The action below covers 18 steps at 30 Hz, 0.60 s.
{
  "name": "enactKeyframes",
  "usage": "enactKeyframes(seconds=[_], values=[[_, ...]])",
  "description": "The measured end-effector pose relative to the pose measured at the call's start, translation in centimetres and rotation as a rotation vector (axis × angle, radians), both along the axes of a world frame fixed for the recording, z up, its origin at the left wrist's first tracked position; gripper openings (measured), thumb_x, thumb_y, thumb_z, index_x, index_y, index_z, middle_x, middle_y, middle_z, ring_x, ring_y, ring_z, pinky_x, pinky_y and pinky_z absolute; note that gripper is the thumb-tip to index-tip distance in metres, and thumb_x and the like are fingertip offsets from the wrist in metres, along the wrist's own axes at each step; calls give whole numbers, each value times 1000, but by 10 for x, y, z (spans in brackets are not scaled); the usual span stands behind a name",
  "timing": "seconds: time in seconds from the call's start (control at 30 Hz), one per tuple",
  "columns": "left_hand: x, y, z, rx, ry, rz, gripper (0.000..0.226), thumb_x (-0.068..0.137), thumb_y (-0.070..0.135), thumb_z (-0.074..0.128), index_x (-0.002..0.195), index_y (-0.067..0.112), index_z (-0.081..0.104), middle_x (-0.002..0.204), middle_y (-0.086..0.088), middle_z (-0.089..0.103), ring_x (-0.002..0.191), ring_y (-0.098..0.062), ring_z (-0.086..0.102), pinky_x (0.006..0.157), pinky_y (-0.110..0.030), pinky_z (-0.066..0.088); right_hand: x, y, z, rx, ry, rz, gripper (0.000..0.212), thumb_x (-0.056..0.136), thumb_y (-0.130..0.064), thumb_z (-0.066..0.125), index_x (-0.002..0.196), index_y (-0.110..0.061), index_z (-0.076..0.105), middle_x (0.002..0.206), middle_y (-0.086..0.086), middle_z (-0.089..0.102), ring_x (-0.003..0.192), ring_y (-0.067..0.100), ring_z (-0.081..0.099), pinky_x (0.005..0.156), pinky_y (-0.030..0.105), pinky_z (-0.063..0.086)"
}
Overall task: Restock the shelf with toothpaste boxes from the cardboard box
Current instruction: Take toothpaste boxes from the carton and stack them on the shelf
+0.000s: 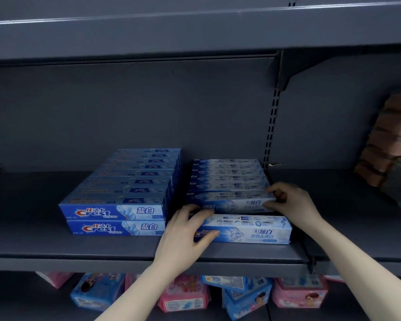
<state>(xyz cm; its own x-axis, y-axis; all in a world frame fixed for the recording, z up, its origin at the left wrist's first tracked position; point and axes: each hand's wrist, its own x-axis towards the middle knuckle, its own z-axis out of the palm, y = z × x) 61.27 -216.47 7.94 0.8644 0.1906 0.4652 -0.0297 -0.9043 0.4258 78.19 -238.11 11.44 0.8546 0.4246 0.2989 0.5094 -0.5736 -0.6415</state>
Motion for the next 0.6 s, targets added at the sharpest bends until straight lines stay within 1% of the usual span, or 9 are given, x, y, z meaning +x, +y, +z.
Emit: enactKeyframes(seconds=[0.07,0.17,0.23,0.27,0.33,0.4,0.5,0.53,0.6], values=[[0,0,-1,4,-12,-1,52,80,60,43,122,32,58,120,4,53,109,-16,51,91,-30,44,1,1,0,6,-2,-2,31,68,-13,81,88,-26,61,85,1,57,75,11,53,62,11,37],[1,0,0,-29,5,9,60,78,65,38,127,34,53,121,6,49,112,-13,47,94,-25,40,1,0,-2,20,13,7,31,68,-13,81,87,-27,60,81,-3,56,73,10,53,62,14,38],[1,0,0,-46,21,19,64,76,67,36,130,34,49,123,8,45,115,-10,44,96,-23,38,-1,-1,-3,35,21,-1,28,72,-14,78,91,-27,61,82,-4,57,75,11,55,64,17,39],[1,0,1,-50,26,22,64,76,67,37,130,33,48,124,9,44,115,-10,43,96,-22,37,-3,-2,-3,76,31,-15,25,76,-16,75,93,-26,62,83,-6,58,77,10,55,66,18,40],[1,0,2,-66,30,34,60,79,63,47,129,30,47,125,9,42,116,-10,43,97,-22,36,-11,-6,-2,232,71,-38,14,84,-16,67,93,-25,63,87,-8,63,81,7,57,69,16,41],[1,-1,3,-80,17,63,56,81,55,57,127,25,47,125,8,43,116,-10,44,96,-22,37,-23,-13,0,345,90,-18,12,88,-14,61,87,-26,63,91,-10,66,82,-1,59,71,11,42],[1,-2,3,-70,-1,90,54,80,52,61,122,20,50,122,5,45,114,-12,46,95,-21,36,-43,-22,-3,330,92,55,16,87,-13,62,85,-28,64,90,-9,68,77,-10,58,70,4,40],[1,-2,2,-58,-5,92,54,79,52,61,121,19,51,122,4,45,114,-13,46,95,-21,35,-49,-25,-5,301,94,72,16,86,-13,64,87,-30,63,90,-8,68,78,-9,58,69,4,40],[1,-2,1,-37,-24,91,55,77,53,58,119,17,53,121,2,47,113,-14,44,95,-21,33,-57,-30,-12,248,77,73,22,82,-16,69,92,-34,62,89,-8,66,82,-1,58,69,8,41]])
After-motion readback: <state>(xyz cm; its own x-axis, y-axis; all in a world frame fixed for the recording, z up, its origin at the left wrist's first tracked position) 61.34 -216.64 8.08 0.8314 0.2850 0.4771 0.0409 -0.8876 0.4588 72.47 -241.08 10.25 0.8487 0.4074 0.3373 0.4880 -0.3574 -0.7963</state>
